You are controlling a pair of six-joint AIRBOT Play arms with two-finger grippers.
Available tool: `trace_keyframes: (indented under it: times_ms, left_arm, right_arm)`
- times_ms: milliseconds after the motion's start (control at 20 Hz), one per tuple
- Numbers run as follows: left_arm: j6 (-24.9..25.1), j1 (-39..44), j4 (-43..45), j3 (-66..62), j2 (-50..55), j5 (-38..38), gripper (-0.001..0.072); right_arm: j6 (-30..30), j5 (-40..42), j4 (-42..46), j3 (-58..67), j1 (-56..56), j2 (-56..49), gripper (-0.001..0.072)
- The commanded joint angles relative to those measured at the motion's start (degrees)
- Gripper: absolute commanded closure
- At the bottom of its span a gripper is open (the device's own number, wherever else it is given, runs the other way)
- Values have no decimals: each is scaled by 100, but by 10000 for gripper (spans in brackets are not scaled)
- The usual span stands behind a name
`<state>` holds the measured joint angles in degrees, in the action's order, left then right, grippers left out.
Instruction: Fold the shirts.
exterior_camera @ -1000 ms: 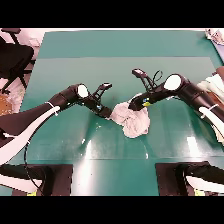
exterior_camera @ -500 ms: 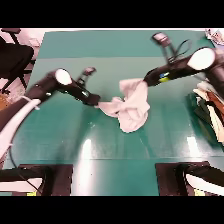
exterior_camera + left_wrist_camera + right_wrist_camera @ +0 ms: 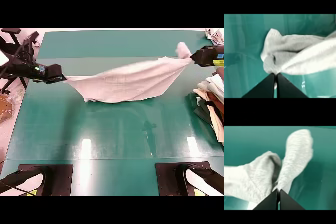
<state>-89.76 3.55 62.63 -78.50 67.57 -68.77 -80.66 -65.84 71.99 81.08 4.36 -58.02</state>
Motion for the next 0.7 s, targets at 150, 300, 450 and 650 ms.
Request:
trace_keyframes:
  times_ms: [150, 300, 450, 650]
  left_arm:
    - [-46, -120, -24, -293, -74, -868, 683]
    - [-20, -120, -87, -293, -74, -1388, 683]
    - [20, -120, 208, -293, -74, -1591, 684]
    - [-28, -122, 1132, -293, -74, -1368, 683]
  right_arm:
    - [-35, -1279, -35, 11, -188, 90, 699]
    - [-205, -1569, 120, 11, -566, 107, 699]
    - [-501, -1572, 841, -9, -925, 111, 699]
    - [-667, -741, 1814, -407, -1025, 55, 699]
